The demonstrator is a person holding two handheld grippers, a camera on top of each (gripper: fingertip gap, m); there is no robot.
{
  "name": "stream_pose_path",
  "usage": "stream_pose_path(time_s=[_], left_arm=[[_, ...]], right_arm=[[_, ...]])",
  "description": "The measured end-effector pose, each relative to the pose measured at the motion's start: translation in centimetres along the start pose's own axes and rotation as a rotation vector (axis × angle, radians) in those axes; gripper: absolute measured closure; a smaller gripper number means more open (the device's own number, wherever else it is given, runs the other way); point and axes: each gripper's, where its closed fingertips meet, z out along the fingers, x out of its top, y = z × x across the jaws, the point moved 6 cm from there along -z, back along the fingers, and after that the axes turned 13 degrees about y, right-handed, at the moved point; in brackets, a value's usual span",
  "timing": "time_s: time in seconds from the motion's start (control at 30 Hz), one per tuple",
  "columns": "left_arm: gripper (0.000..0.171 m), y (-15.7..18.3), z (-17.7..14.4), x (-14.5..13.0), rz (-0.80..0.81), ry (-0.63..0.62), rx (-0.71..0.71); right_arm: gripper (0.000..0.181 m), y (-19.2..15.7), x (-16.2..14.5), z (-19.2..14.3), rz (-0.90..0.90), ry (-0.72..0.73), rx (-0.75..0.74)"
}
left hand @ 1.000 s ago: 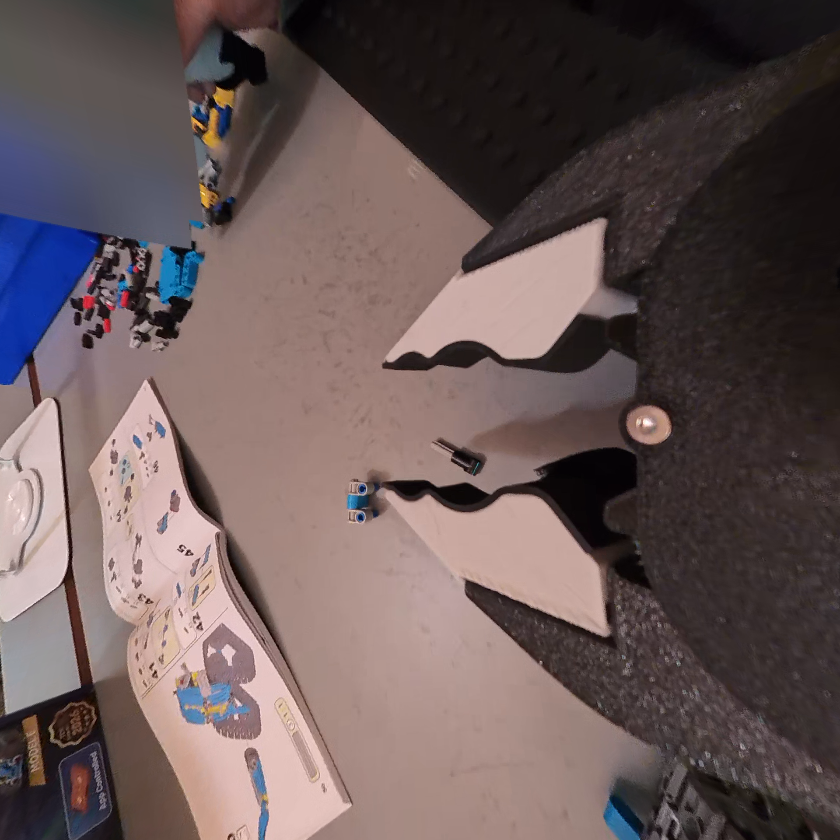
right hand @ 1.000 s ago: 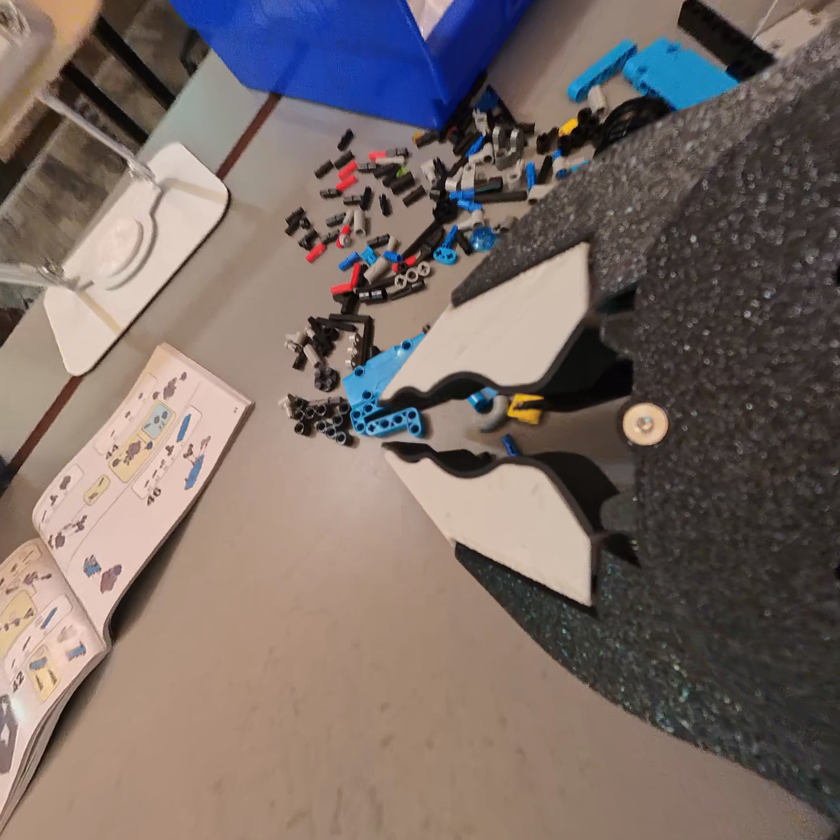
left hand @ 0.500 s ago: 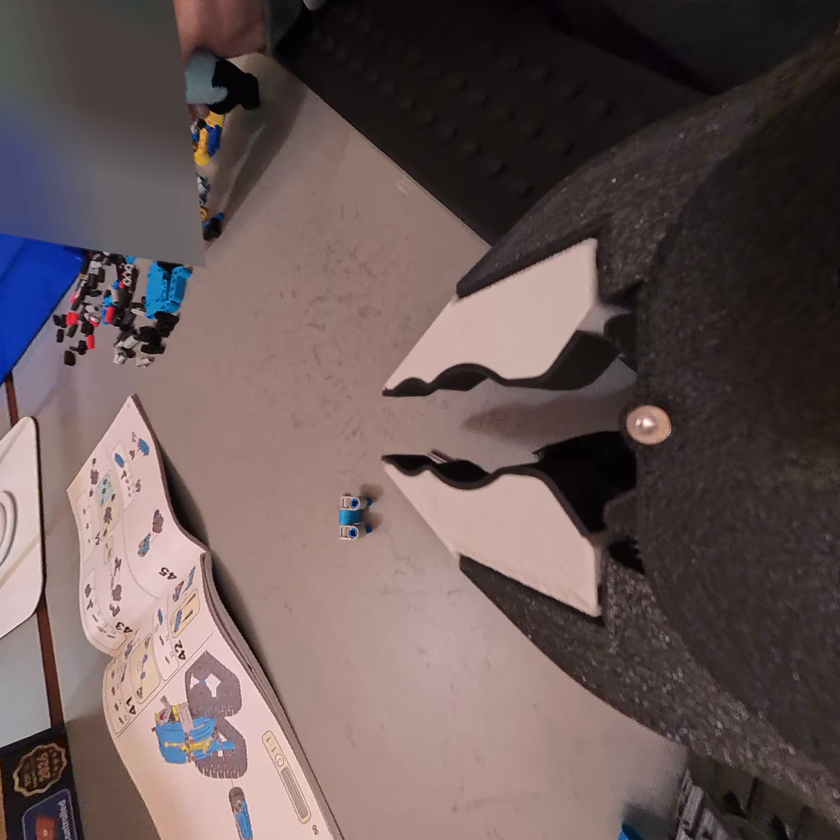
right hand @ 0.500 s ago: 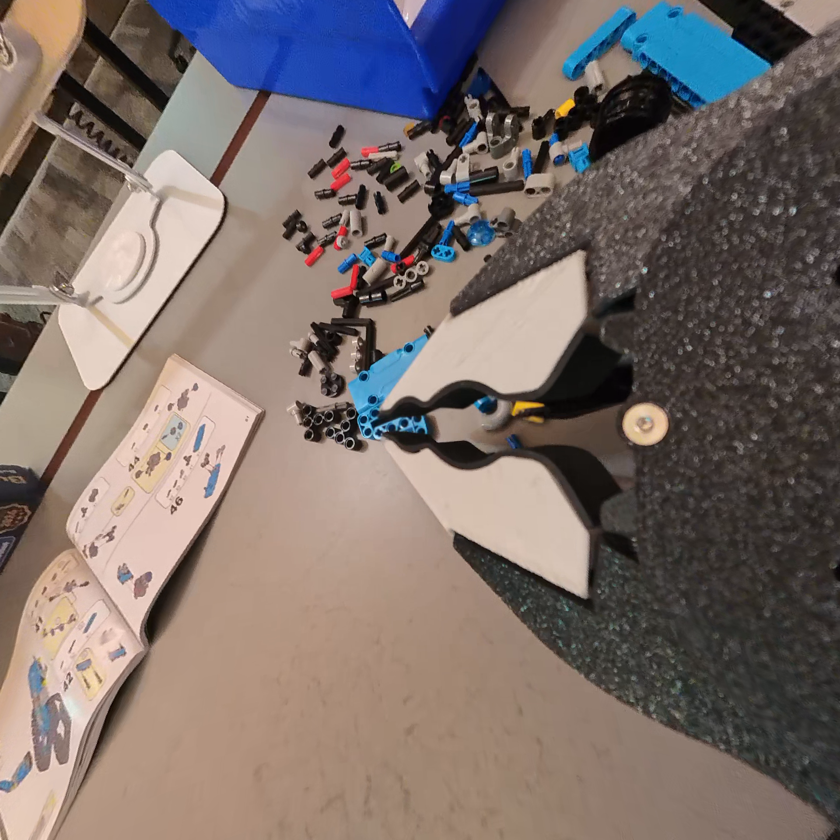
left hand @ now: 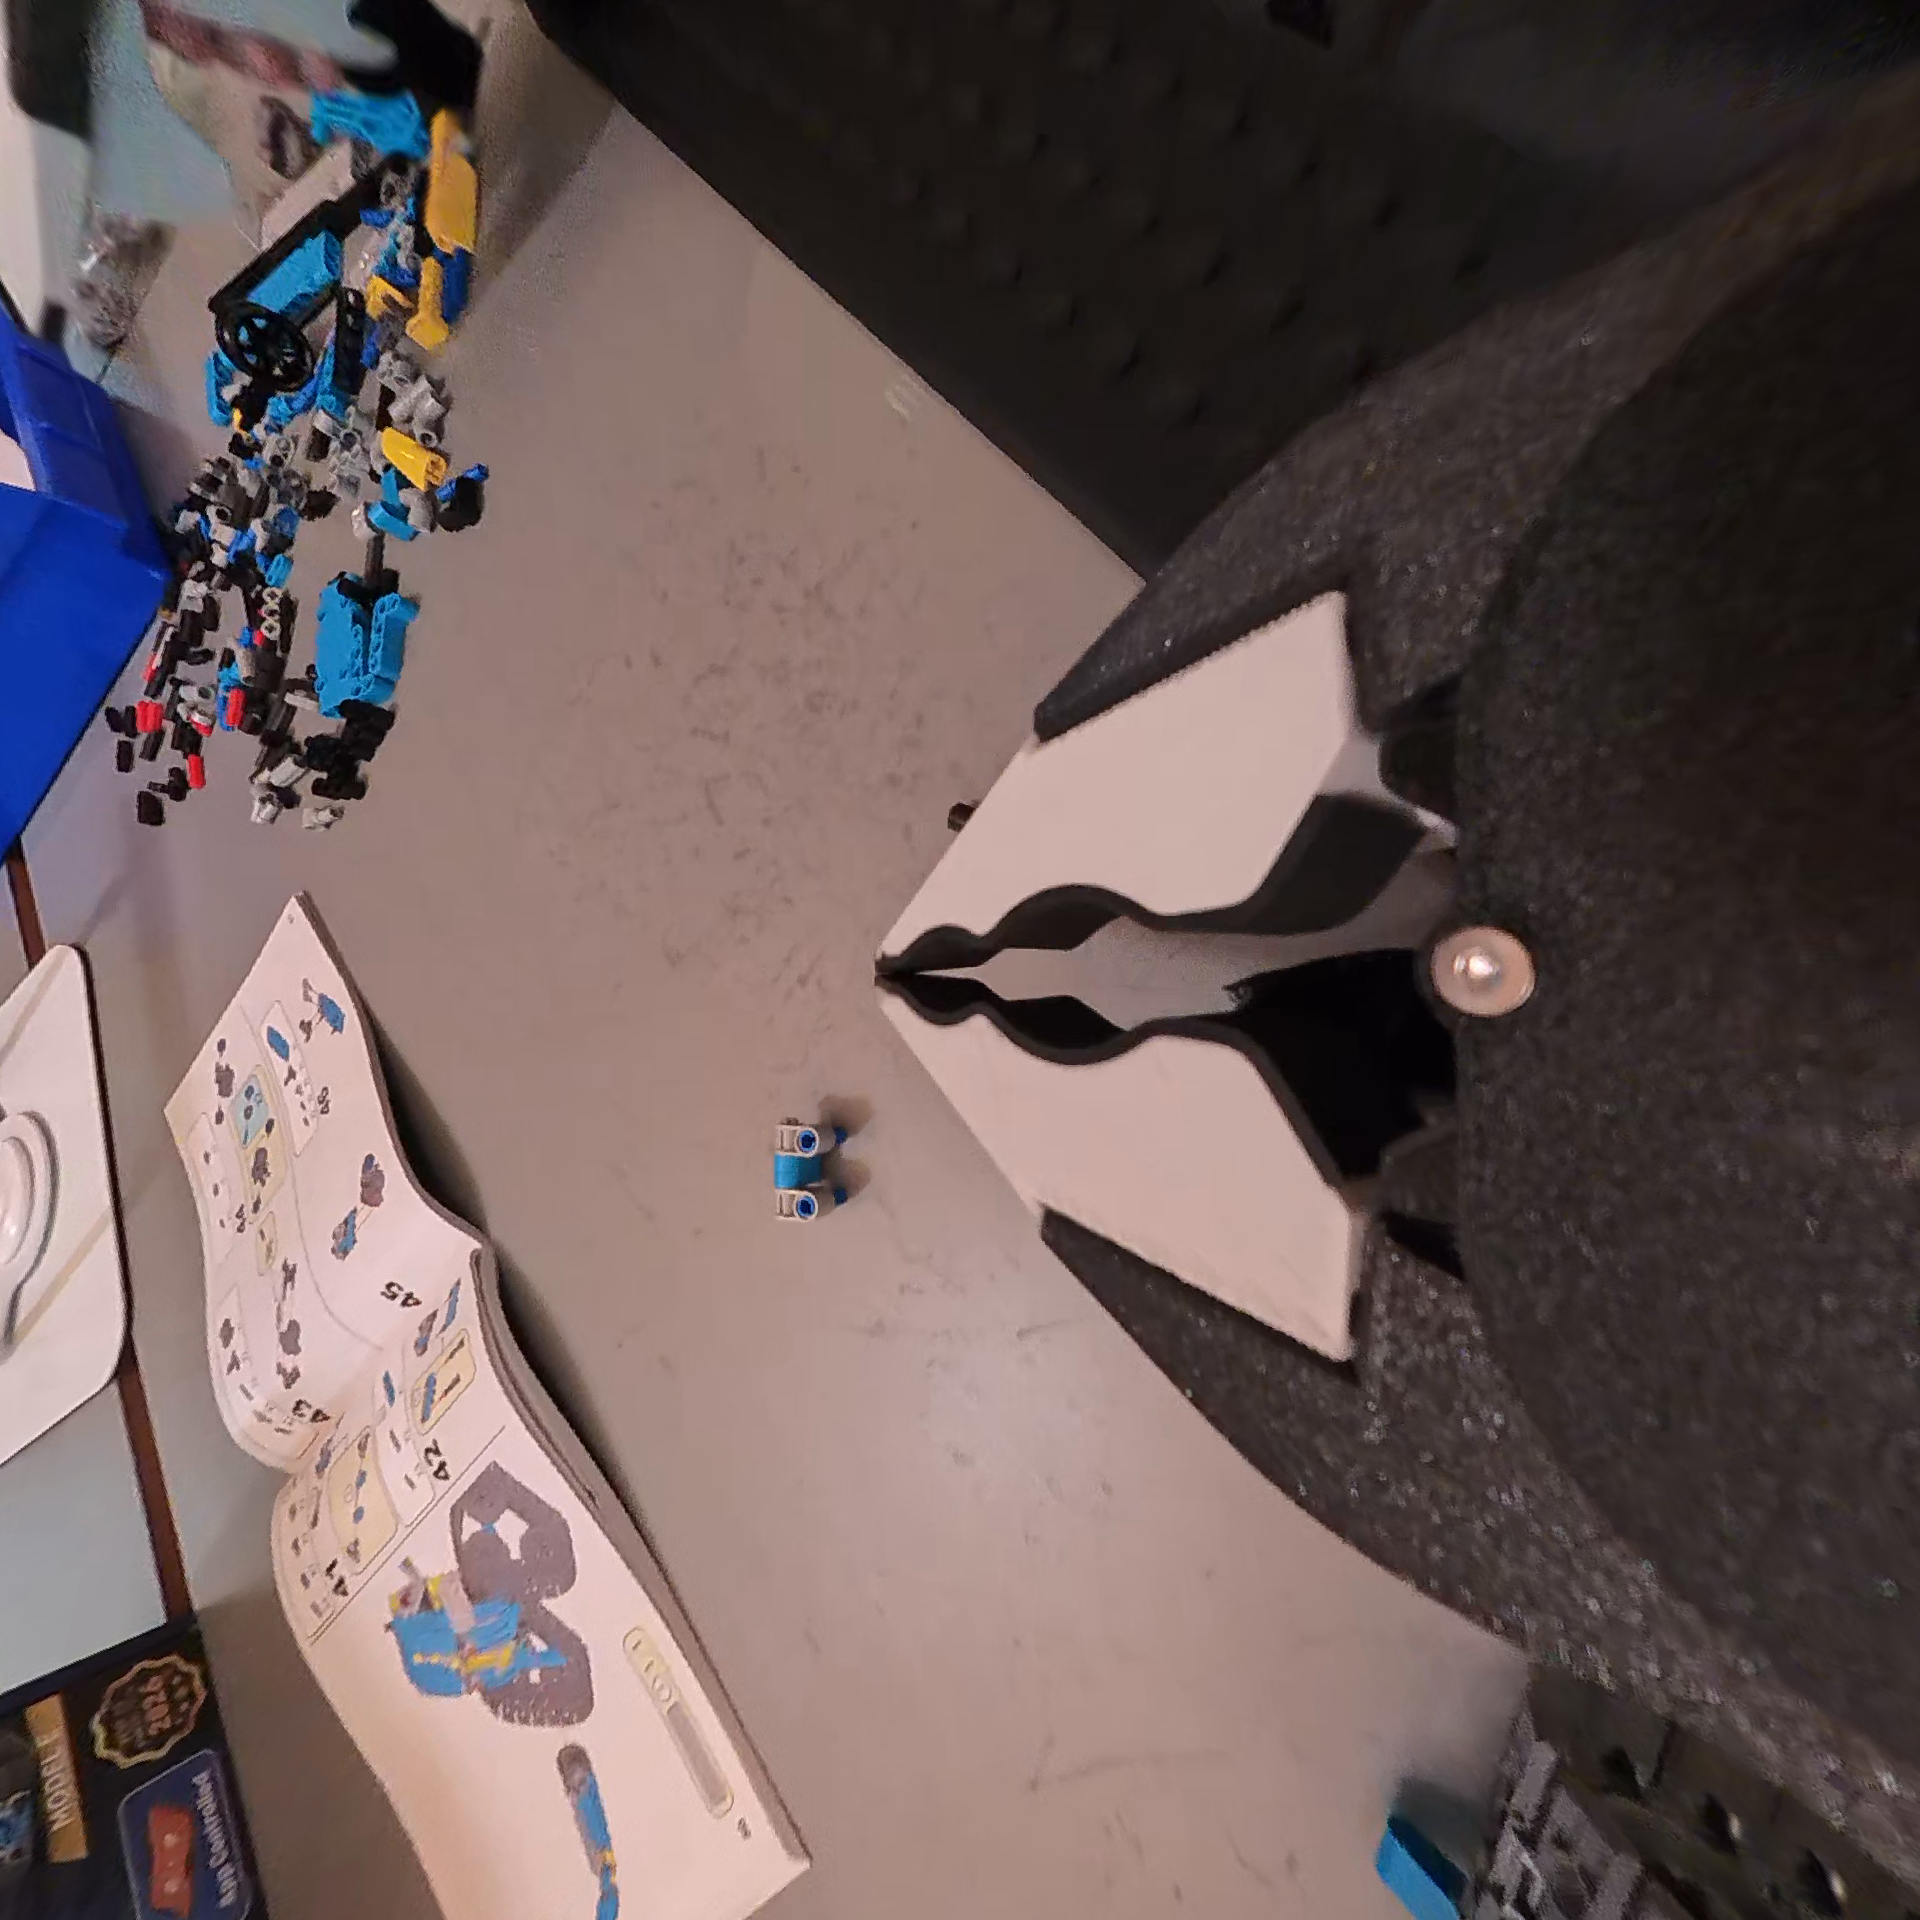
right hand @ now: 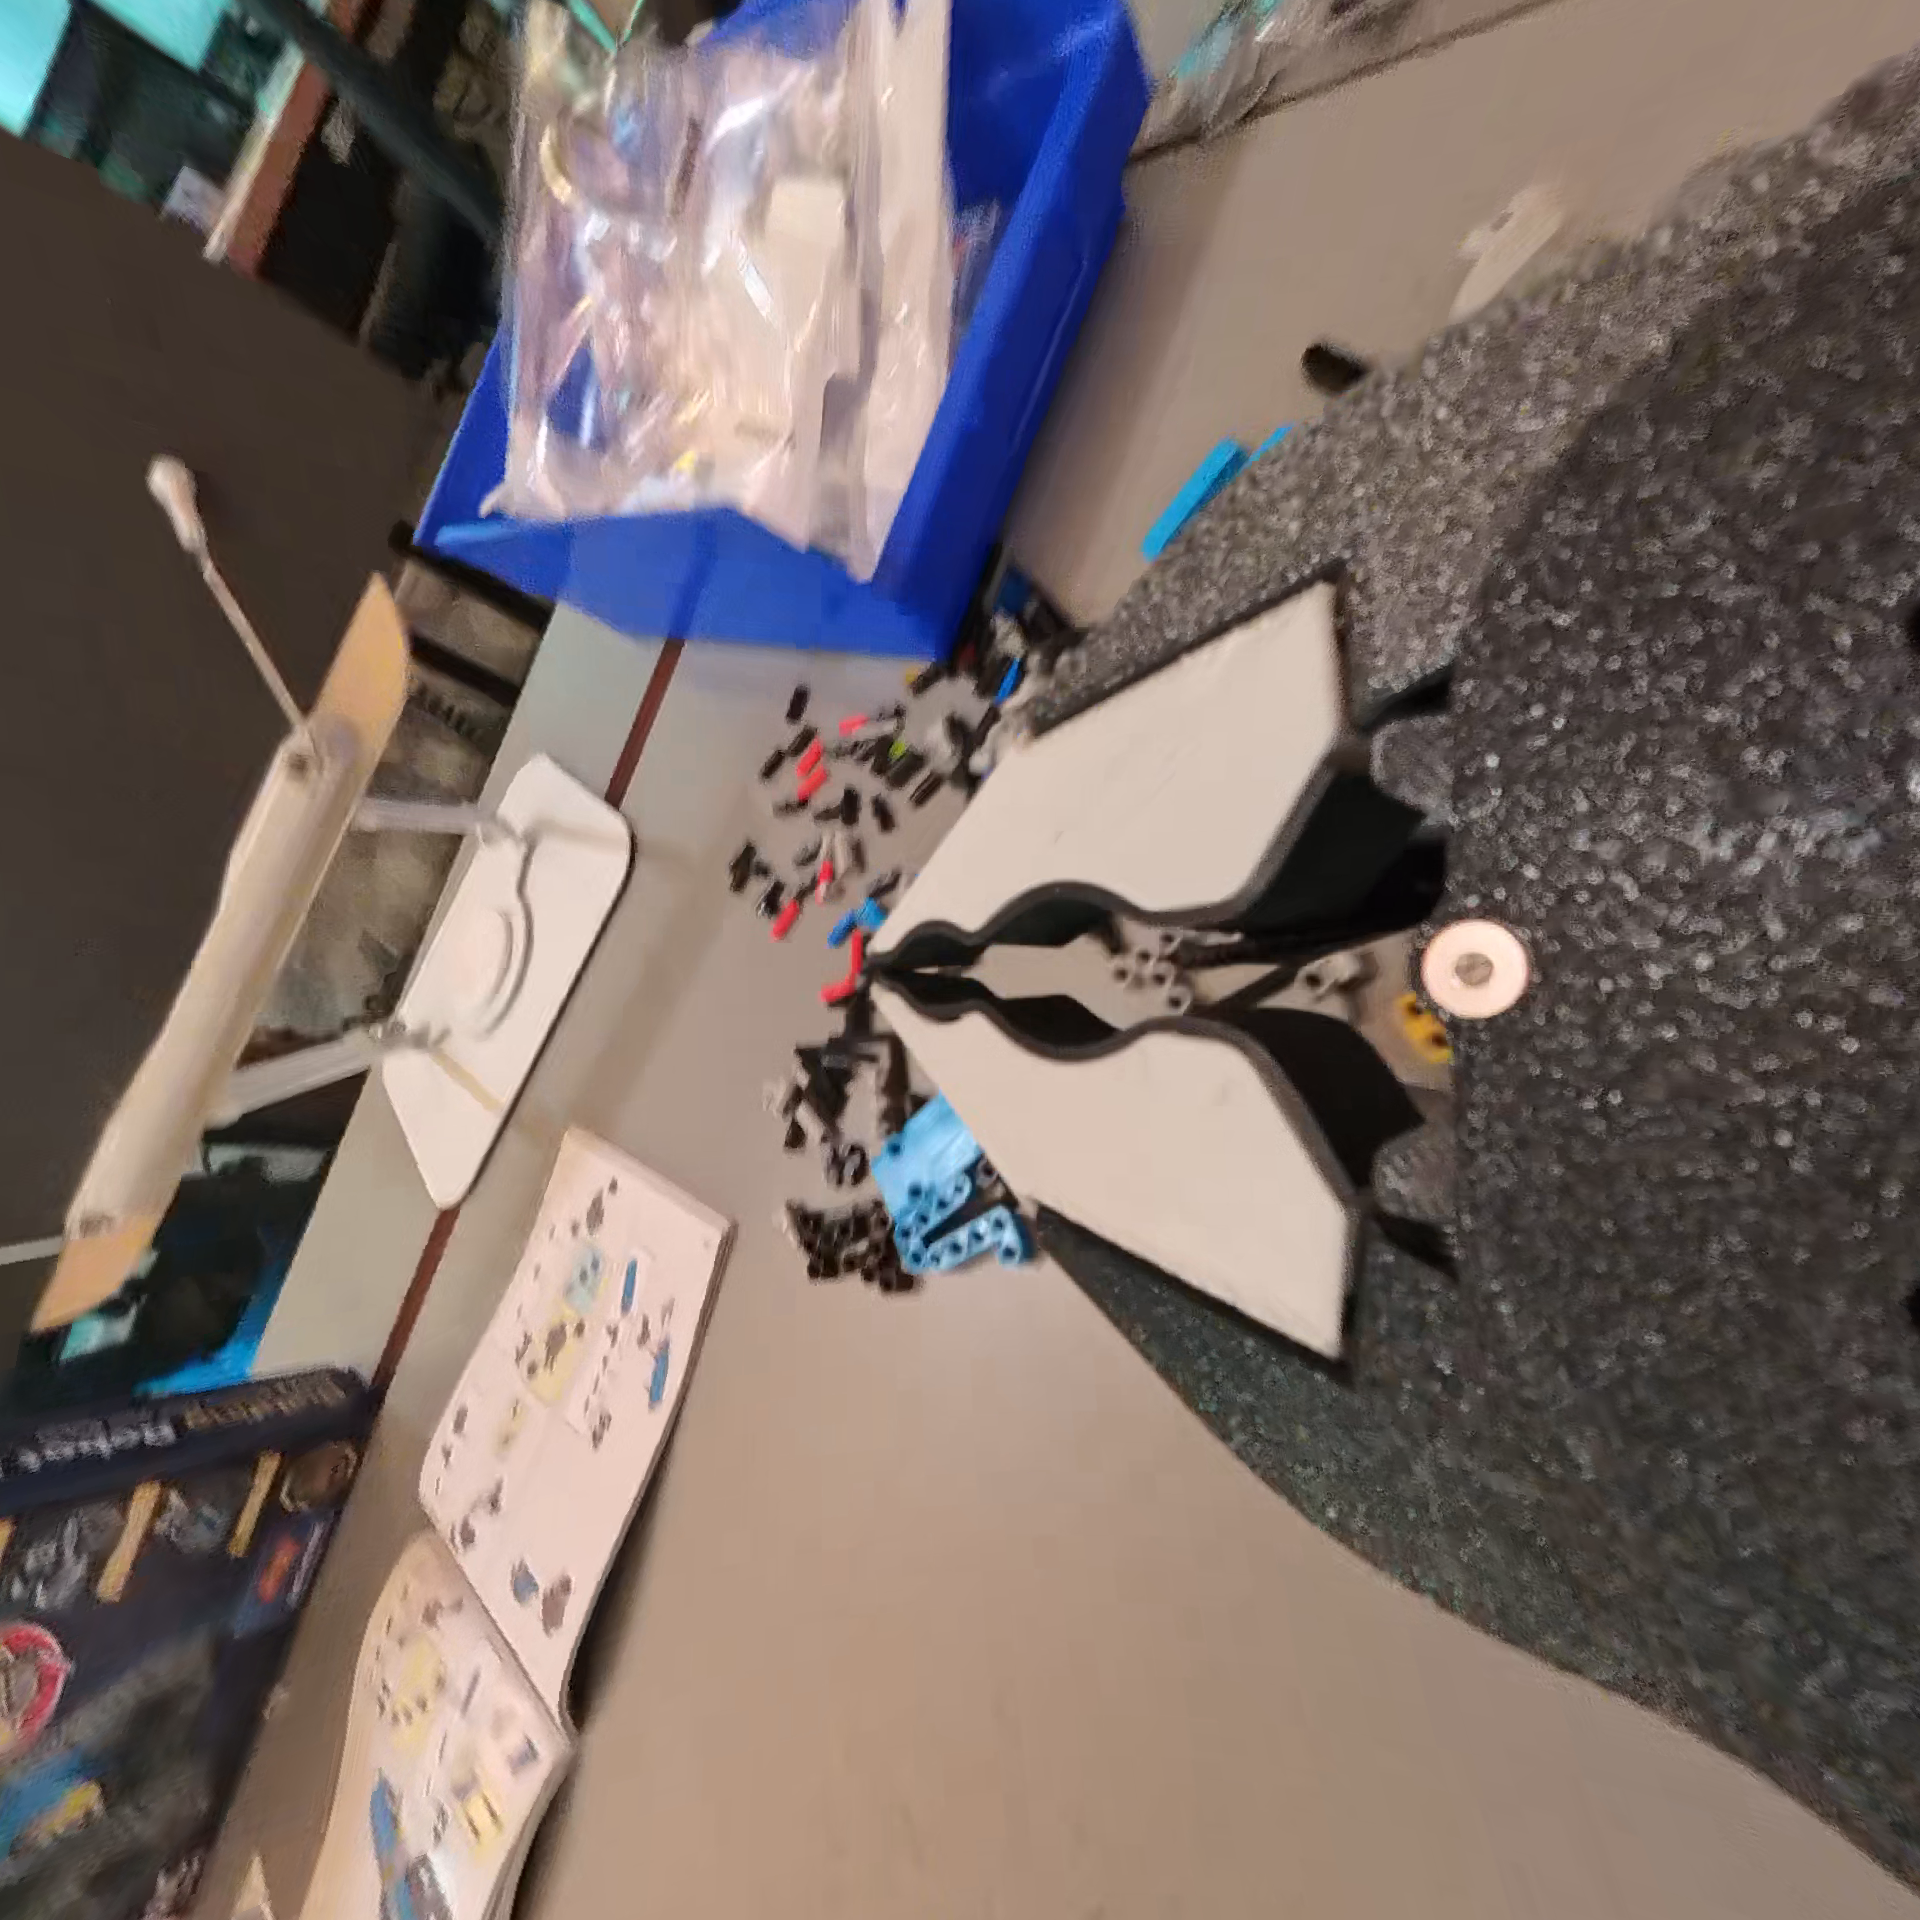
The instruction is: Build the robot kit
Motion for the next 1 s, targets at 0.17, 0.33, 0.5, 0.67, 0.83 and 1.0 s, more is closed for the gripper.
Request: stream_pose_path(time_s=[0.17,0.33,0.5,0.67,0.83,1.0], left_arm=[[0.168,0.7,-0.1,-0.2,0.103,-0.015,0.036],[0.146,1.4,0.4,-0.8,0.224,-0.067,0.071],[0.146,2.0,0.6,-1.3,0.295,-0.107,0.09],[0.146,2.4,1.0,-1.4,0.321,-0.128,0.084],[0.167,3.0,1.6,-1.3,0.276,-0.138,0.027],[0.171,4.1,2.1,-1.3,0.246,-0.145,-0.041]], right_arm=[[0.181,3.6,-2.1,-4.5,0.069,-0.168,-0.046],[0.181,2.1,-3.1,-11.0,0.248,-0.186,0.012],[0.153,-1.3,-3.7,-16.7,0.395,-0.198,0.06],[0.181,-3.1,-3.4,-21.0,0.377,-0.138,-0.003],[0.147,-4.9,-3.5,-22.9,0.442,-0.081,-0.012],[0.164,-4.9,-2.8,-24.7,0.429,-0.047,-0.01]])
